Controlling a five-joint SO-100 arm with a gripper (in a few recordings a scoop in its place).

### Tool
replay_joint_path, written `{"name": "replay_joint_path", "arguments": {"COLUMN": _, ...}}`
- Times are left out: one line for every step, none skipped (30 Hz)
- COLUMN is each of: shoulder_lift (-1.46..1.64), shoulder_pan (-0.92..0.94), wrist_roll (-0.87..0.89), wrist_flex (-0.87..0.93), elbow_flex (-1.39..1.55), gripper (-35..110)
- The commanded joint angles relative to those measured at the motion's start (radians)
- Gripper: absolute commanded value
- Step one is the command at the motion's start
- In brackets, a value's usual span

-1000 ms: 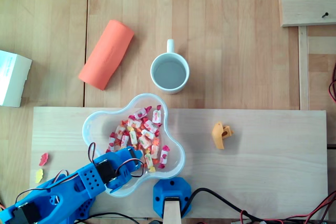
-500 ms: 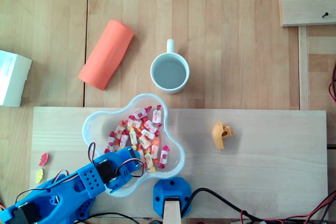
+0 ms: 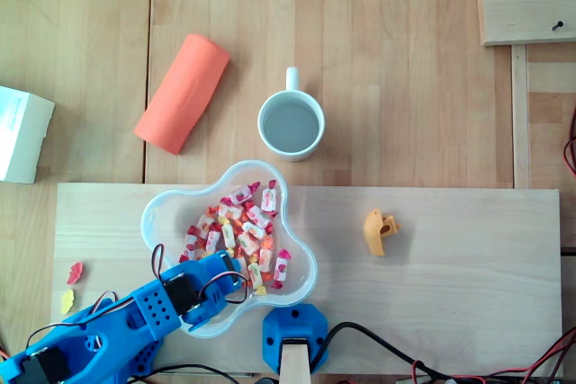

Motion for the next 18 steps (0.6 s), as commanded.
{"name": "replay_joint_path", "arguments": {"shoulder_lift": 0.043, "shoulder_pan": 0.011, "wrist_roll": 0.015, "wrist_flex": 0.015, "elbow_flex": -0.078, "gripper": 4}}
{"name": "replay_joint_path", "arguments": {"shoulder_lift": 0.043, "shoulder_pan": 0.011, "wrist_roll": 0.015, "wrist_flex": 0.015, "elbow_flex": -0.098, "gripper": 4}}
{"name": "replay_joint_path", "arguments": {"shoulder_lift": 0.041, "shoulder_pan": 0.011, "wrist_roll": 0.015, "wrist_flex": 0.015, "elbow_flex": -0.120, "gripper": 4}}
{"name": "replay_joint_path", "arguments": {"shoulder_lift": 0.041, "shoulder_pan": 0.009, "wrist_roll": 0.015, "wrist_flex": 0.015, "elbow_flex": -0.138, "gripper": 4}}
{"name": "replay_joint_path", "arguments": {"shoulder_lift": 0.041, "shoulder_pan": 0.009, "wrist_roll": 0.015, "wrist_flex": 0.017, "elbow_flex": -0.156, "gripper": 4}}
{"name": "replay_joint_path", "arguments": {"shoulder_lift": 0.041, "shoulder_pan": 0.009, "wrist_roll": 0.017, "wrist_flex": 0.017, "elbow_flex": -0.175, "gripper": 4}}
{"name": "replay_joint_path", "arguments": {"shoulder_lift": 0.041, "shoulder_pan": 0.009, "wrist_roll": 0.017, "wrist_flex": 0.017, "elbow_flex": -0.193, "gripper": 4}}
{"name": "replay_joint_path", "arguments": {"shoulder_lift": 0.041, "shoulder_pan": 0.009, "wrist_roll": 0.025, "wrist_flex": 0.017, "elbow_flex": -0.212, "gripper": 4}}
{"name": "replay_joint_path", "arguments": {"shoulder_lift": 0.041, "shoulder_pan": 0.008, "wrist_roll": 0.038, "wrist_flex": 0.017, "elbow_flex": -0.232, "gripper": 4}}
{"name": "replay_joint_path", "arguments": {"shoulder_lift": 0.041, "shoulder_pan": 0.006, "wrist_roll": 0.055, "wrist_flex": 0.018, "elbow_flex": -0.250, "gripper": 4}}
{"name": "replay_joint_path", "arguments": {"shoulder_lift": 0.041, "shoulder_pan": 0.000, "wrist_roll": 0.072, "wrist_flex": 0.023, "elbow_flex": -0.268, "gripper": 4}}
{"name": "replay_joint_path", "arguments": {"shoulder_lift": 0.041, "shoulder_pan": -0.015, "wrist_roll": 0.083, "wrist_flex": 0.032, "elbow_flex": -0.290, "gripper": 4}}
{"name": "replay_joint_path", "arguments": {"shoulder_lift": 0.041, "shoulder_pan": -0.037, "wrist_roll": 0.091, "wrist_flex": 0.041, "elbow_flex": -0.314, "gripper": 4}}
{"name": "replay_joint_path", "arguments": {"shoulder_lift": 0.041, "shoulder_pan": -0.058, "wrist_roll": 0.100, "wrist_flex": 0.052, "elbow_flex": -0.339, "gripper": 4}}
{"name": "replay_joint_path", "arguments": {"shoulder_lift": 0.041, "shoulder_pan": -0.081, "wrist_roll": 0.109, "wrist_flex": 0.061, "elbow_flex": -0.367, "gripper": 4}}
{"name": "replay_joint_path", "arguments": {"shoulder_lift": 0.041, "shoulder_pan": -0.103, "wrist_roll": 0.117, "wrist_flex": 0.071, "elbow_flex": -0.396, "gripper": 4}}
{"name": "replay_joint_path", "arguments": {"shoulder_lift": 0.041, "shoulder_pan": -0.124, "wrist_roll": 0.124, "wrist_flex": 0.080, "elbow_flex": -0.423, "gripper": 4}}
{"name": "replay_joint_path", "arguments": {"shoulder_lift": 0.040, "shoulder_pan": -0.143, "wrist_roll": 0.127, "wrist_flex": 0.086, "elbow_flex": -0.451, "gripper": 4}}
